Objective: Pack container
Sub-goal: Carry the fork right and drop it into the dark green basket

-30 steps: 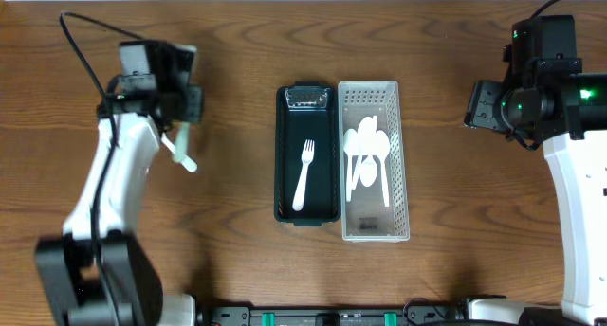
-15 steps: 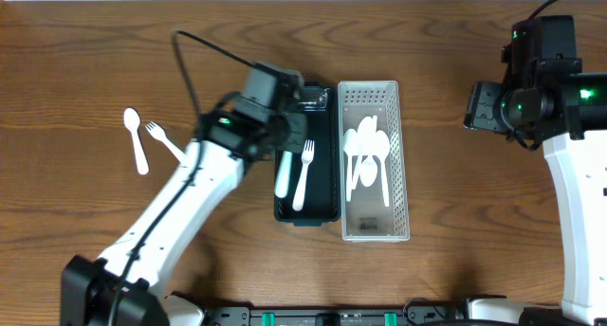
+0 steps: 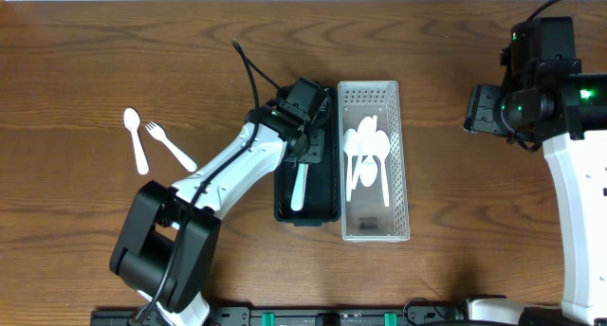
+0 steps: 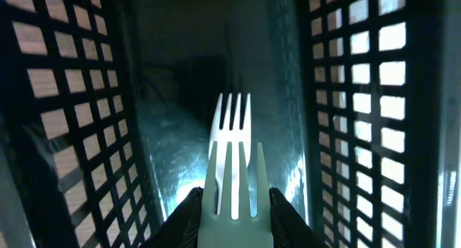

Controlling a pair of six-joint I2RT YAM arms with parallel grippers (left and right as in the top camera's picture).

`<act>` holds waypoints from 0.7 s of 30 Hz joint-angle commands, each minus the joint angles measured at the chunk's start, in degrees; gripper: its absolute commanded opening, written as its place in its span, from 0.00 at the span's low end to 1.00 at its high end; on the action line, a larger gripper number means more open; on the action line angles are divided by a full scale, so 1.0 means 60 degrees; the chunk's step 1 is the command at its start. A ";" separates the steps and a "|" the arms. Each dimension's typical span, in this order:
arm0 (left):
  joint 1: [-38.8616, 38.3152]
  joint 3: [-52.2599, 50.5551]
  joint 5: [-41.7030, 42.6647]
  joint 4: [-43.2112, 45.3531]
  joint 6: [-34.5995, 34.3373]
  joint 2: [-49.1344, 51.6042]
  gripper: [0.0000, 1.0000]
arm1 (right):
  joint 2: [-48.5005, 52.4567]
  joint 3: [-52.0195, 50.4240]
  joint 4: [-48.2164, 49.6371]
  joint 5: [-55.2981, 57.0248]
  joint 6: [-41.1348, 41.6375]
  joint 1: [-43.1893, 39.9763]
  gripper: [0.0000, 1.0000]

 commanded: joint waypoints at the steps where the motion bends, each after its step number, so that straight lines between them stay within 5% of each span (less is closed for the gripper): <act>1: 0.0033 0.0076 -0.0211 0.0182 -0.0106 -0.0113 0.36 | 0.0007 -0.0051 -0.0015 0.0036 -0.0127 -0.0062 0.69; 3: 0.0033 0.0091 -0.0211 0.0270 -0.0106 -0.0153 0.59 | 0.0007 -0.0051 -0.0015 0.0036 -0.0127 -0.0062 0.69; 5: 0.0033 0.0189 -0.0211 0.0262 0.0051 -0.0277 0.66 | 0.0007 -0.0051 -0.0015 0.0040 -0.0138 -0.0062 0.69; 9: 0.0131 0.0627 -0.0219 0.0098 0.0976 -0.0976 0.99 | 0.0007 -0.0051 -0.0015 0.0040 -0.0266 -0.0062 0.69; 14: 0.1217 0.1268 -0.1450 -0.0696 0.0863 -0.2357 0.98 | 0.0007 -0.0051 -0.0011 0.0040 -0.0270 -0.0062 0.69; 21: 0.5002 0.1341 -0.1322 -0.1759 -0.1169 -0.2790 0.98 | 0.0007 -0.0051 -0.0015 0.0040 -0.0270 -0.0062 0.70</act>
